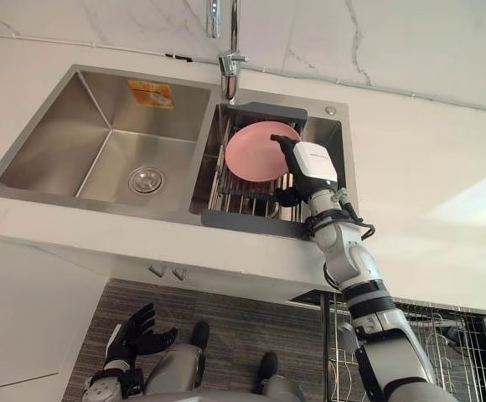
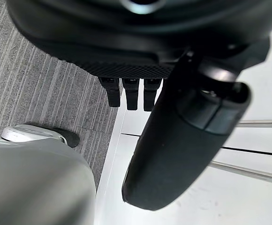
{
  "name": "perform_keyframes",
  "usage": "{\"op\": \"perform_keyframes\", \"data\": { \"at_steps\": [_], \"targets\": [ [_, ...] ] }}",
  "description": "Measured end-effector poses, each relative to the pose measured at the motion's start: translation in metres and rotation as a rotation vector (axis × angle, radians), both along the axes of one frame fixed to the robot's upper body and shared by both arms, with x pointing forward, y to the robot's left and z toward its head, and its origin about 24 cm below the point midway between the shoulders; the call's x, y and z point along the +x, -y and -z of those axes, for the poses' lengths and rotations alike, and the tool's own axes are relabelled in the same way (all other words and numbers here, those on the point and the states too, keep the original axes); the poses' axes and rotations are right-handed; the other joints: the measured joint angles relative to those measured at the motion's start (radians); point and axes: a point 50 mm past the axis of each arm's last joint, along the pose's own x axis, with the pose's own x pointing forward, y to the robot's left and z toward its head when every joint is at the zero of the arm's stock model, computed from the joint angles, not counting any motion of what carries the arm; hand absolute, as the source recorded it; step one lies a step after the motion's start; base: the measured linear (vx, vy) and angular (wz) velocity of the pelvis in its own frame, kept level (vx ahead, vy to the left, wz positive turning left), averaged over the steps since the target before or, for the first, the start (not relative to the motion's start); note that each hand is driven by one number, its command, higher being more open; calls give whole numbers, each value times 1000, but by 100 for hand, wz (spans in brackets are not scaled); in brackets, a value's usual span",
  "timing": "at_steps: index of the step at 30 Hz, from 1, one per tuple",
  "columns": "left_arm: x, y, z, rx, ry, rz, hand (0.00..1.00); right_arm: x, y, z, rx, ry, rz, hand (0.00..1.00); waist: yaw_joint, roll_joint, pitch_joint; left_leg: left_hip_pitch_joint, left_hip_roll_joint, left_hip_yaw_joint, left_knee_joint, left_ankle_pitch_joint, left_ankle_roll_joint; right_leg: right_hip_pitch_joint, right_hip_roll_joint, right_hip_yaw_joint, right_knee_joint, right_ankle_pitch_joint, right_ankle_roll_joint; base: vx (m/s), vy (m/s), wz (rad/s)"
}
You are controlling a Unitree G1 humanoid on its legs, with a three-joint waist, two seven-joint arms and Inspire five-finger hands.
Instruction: Walk over to the sink, pick up the cup, carry it to the dishwasher, place the cup inside the dishwasher, then close the dishwasher door
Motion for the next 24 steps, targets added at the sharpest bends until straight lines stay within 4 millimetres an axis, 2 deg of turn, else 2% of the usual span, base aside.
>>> {"op": "perform_keyframes", "data": {
  "at_steps": [1,6,12,15,20,24],
  "targets": [
    [1,0,0,0,3,1,90,2,0,-2,2,6,5,30,0,0,2,-2,0,-1,1,0,0,-1,0,-2,0,0,0,10,-1,6],
    [14,2,-5,-12,51,-3,90,17,0,-19,4,37,44,30,7,3,52,-23,-1,-15,6,1,-1,-11,3,-13,2,0,0,-21,-4,7],
    [17,4,-6,-23,62,-8,90,23,-1,-29,9,75,48,30,10,7,58,-31,-3,-18,9,5,-4,-19,4,-16,1,0,0,-3,-2,1],
    [19,10,-6,-44,71,-11,90,25,-3,-43,30,125,44,30,2,19,67,-31,-3,-20,4,6,-5,-19,6,-16,1,0,0,-23,-4,1],
    [19,13,-6,-54,76,-13,90,24,-4,-52,45,165,33,30,-2,28,75,-30,3,-24,-1,8,-4,-19,8,-21,1,0,0,-17,-12,3],
    [20,14,-6,-55,78,-11,90,10,0,-69,94,274,22,30,-4,28,77,-25,3,-18,-2,10,-6,-18,6,-16,1,0,0,15,-2,-2]
  ]
}}
